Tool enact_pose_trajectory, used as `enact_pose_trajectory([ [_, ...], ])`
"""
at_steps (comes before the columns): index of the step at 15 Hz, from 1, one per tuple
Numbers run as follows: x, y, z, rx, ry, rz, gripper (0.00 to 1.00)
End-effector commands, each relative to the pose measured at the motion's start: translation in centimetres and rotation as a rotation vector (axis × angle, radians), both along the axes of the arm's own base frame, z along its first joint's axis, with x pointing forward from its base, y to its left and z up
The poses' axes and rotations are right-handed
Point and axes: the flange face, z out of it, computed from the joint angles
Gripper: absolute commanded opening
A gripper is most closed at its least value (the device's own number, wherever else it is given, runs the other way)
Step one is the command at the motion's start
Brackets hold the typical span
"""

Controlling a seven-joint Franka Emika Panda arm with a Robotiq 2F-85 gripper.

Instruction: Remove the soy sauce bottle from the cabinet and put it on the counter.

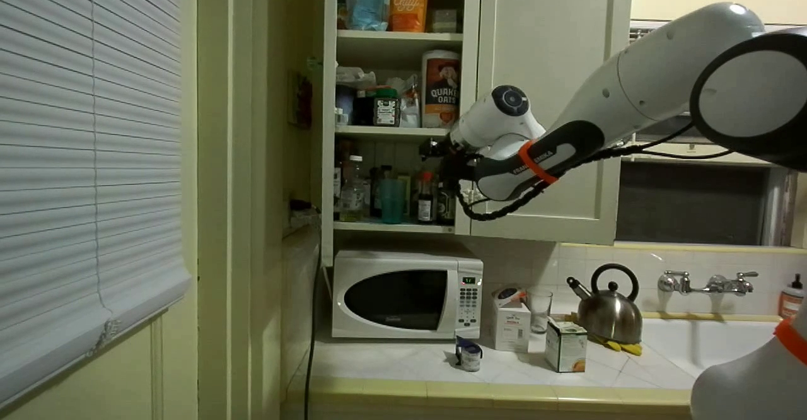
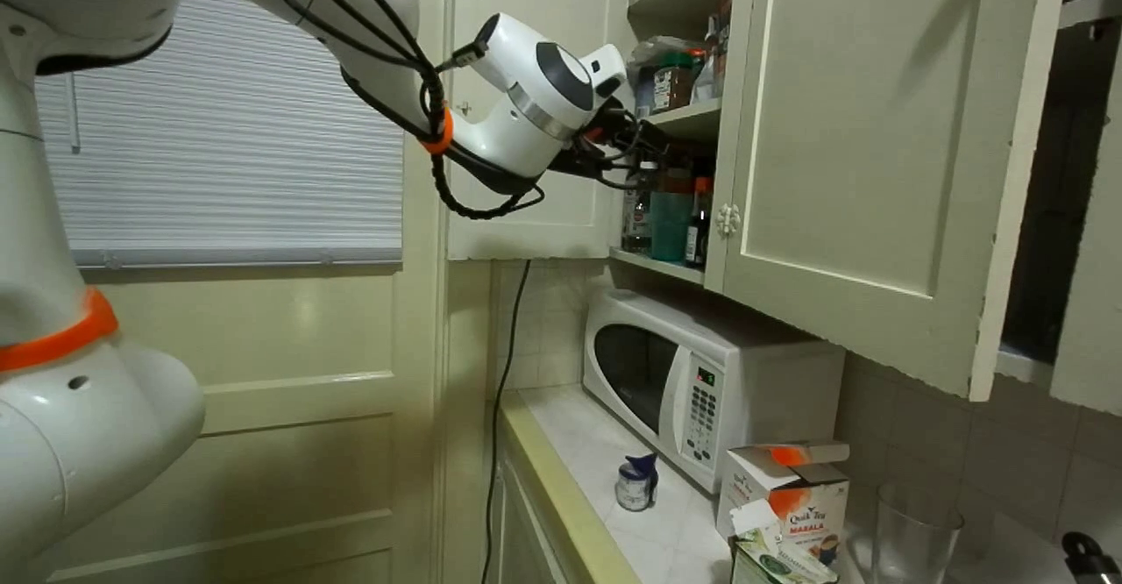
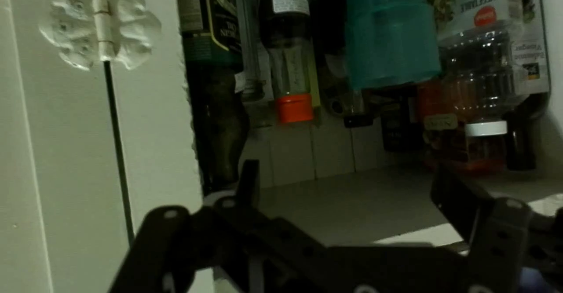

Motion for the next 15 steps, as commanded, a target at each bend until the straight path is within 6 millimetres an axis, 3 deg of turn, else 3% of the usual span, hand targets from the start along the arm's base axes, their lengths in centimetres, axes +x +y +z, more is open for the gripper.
enact_pose_trajectory([
  [1, 0.7, 2.3, -0.1, 0.011, -0.036, -0.021, 1.00],
  [6, 1.8, 4.6, -2.1, -0.037, -0.060, -0.037, 1.00],
  [10, 3.5, 4.1, -5.7, -0.066, -0.044, -0.081, 1.00],
  [13, 5.8, 3.7, -8.7, -0.082, -0.052, -0.090, 1.00],
  [14, 4.0, 3.3, -6.3, -0.062, -0.033, -0.070, 1.00],
  [15, 4.6, 3.1, -7.1, -0.071, -0.036, -0.076, 1.00],
])
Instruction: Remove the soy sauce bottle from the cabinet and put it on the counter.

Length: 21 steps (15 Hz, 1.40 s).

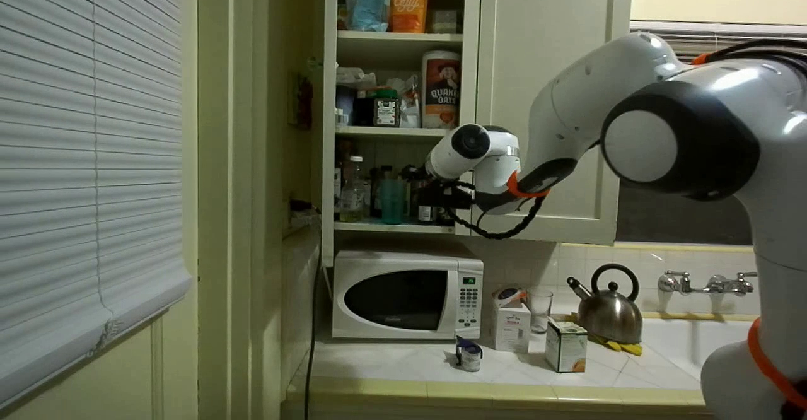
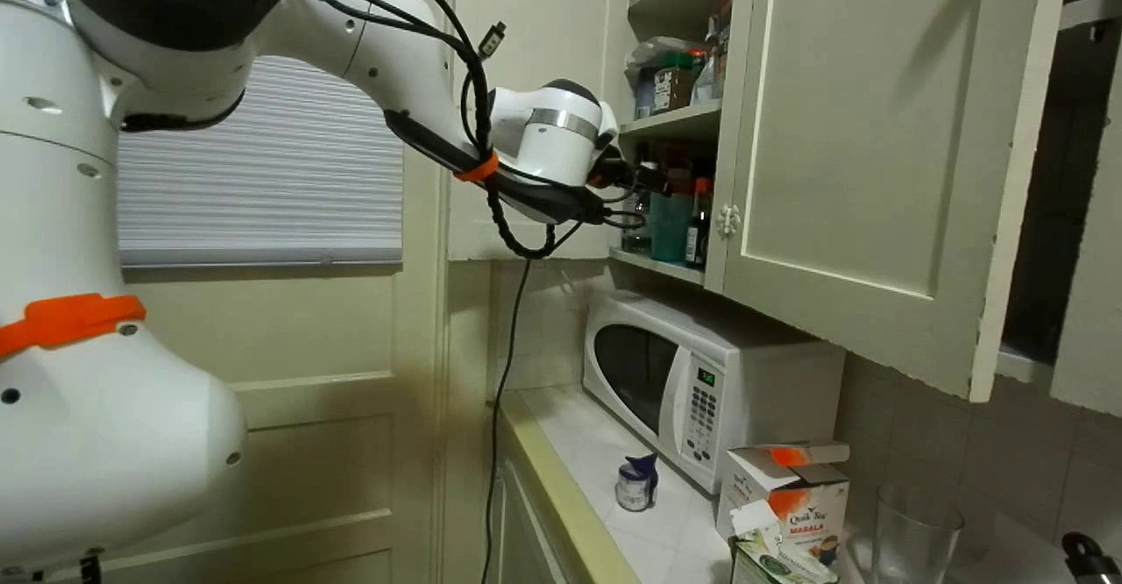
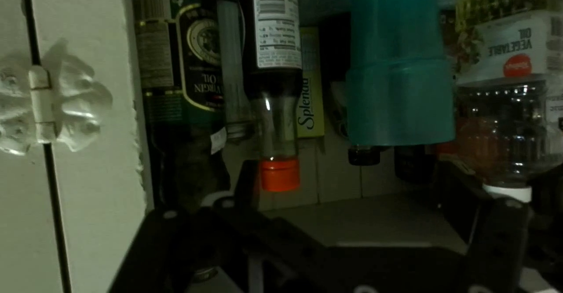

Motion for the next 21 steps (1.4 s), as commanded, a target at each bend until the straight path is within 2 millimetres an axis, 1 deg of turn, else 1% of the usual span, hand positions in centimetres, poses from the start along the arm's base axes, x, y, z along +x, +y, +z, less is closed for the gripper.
enact_pose_trajectory([
  [1, 0.4, -0.1, -0.7, -0.010, 0.000, -0.010, 1.00],
  [3, 0.9, 0.2, -1.5, -0.027, 0.000, -0.023, 1.00],
  [6, 1.0, 0.6, -1.5, -0.032, -0.005, -0.023, 1.00],
  [9, 2.0, 0.9, -1.5, -0.023, -0.030, -0.043, 1.00],
  [14, 3.9, 0.9, -1.4, -0.064, -0.090, -0.105, 1.00],
  [17, 5.1, 0.6, -2.1, -0.065, -0.109, -0.122, 1.00],
  [20, 6.8, 0.4, -3.1, -0.072, -0.135, -0.148, 1.00],
  [21, 7.5, 0.5, -3.2, -0.076, -0.153, -0.154, 1.00],
])
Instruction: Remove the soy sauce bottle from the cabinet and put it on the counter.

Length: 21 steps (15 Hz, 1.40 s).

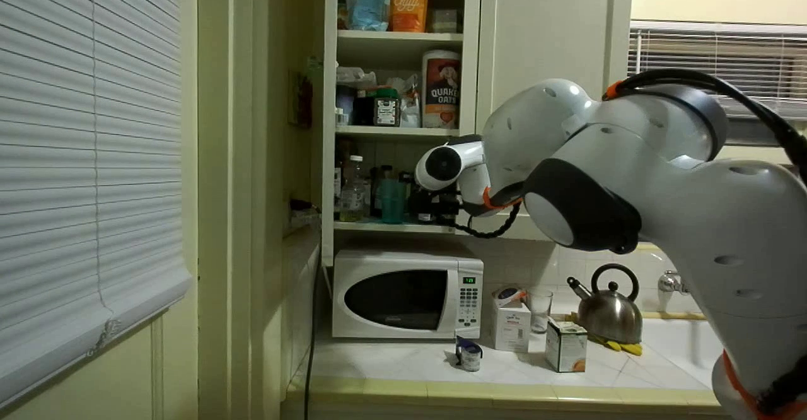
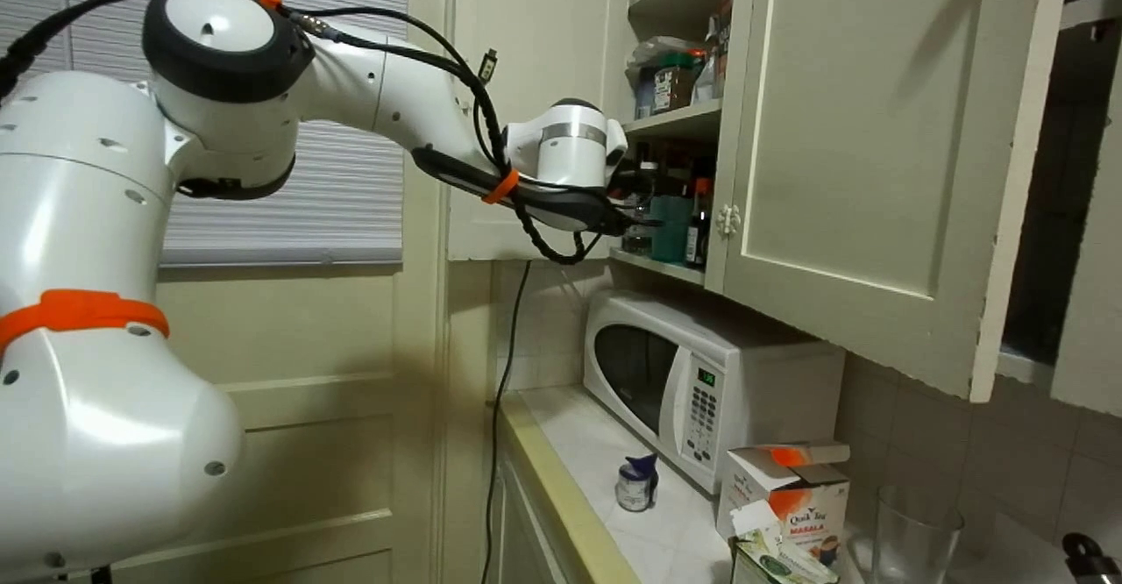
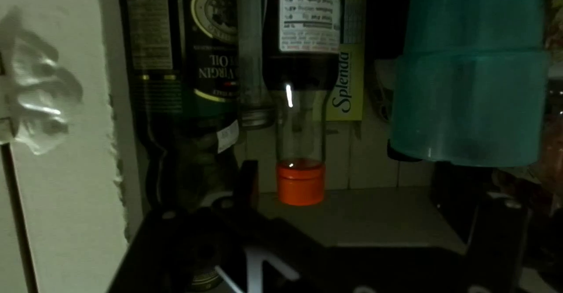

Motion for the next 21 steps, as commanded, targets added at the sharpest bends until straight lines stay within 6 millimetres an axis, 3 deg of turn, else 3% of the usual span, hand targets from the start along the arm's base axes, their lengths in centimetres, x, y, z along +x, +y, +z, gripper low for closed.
enact_pose_trajectory([
  [1, 2.9, 0.2, -1.3, 0.010, -0.061, -0.031, 1.00],
  [8, 5.8, -0.4, -2.7, -0.018, -0.112, -0.068, 1.00],
  [15, 6.4, -1.6, -3.4, -0.042, -0.119, -0.140, 1.00],
  [17, 6.5, -1.5, -3.4, -0.044, -0.123, -0.148, 0.74],
  [21, 6.5, -1.6, -3.2, -0.050, -0.128, -0.156, 0.42],
])
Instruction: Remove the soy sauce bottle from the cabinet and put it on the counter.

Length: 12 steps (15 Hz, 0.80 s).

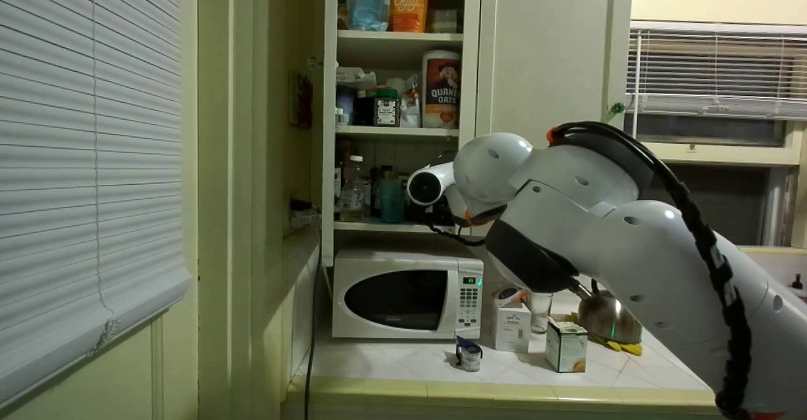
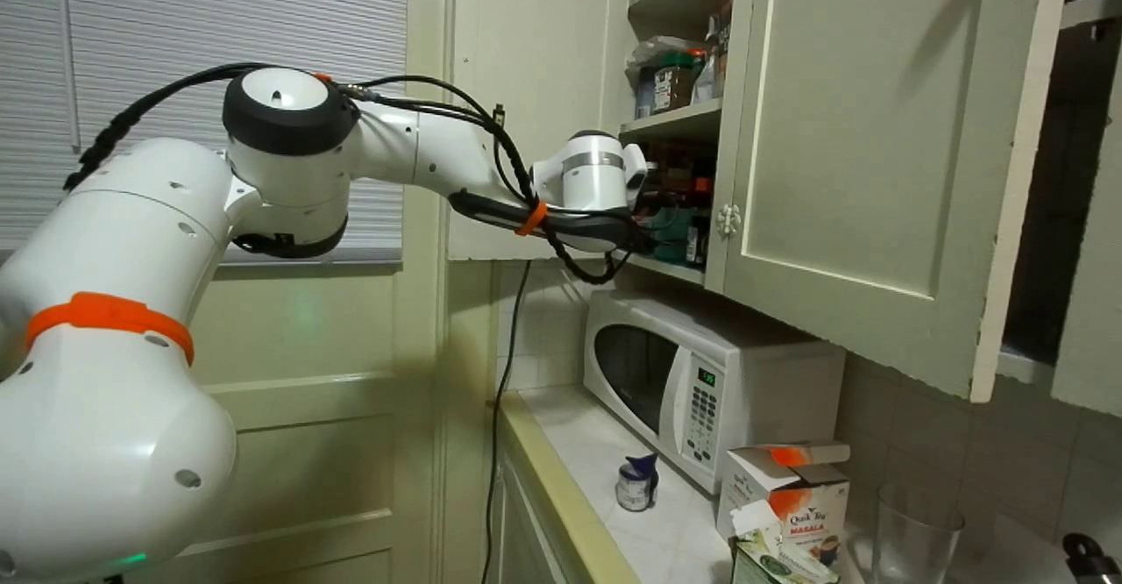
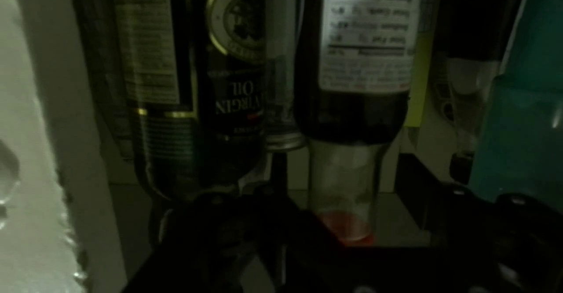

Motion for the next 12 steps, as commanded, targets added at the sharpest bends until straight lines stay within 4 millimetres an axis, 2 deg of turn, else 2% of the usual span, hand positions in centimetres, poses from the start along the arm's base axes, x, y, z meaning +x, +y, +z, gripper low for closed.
enact_pose_trajectory([
  [1, 0.6, 0.0, -0.2, 0.007, -0.024, -0.021, 0.35],
  [4, 0.0, 0.0, 0.1, 0.005, -0.006, -0.027, 0.12],
  [6, -0.6, 0.2, 0.5, 0.001, 0.004, -0.030, 0.08],
  [8, -1.2, 0.3, 1.6, -0.004, 0.003, -0.039, 0.00],
  [12, -2.4, 0.2, 4.1, -0.019, -0.019, -0.068, 0.00],
])
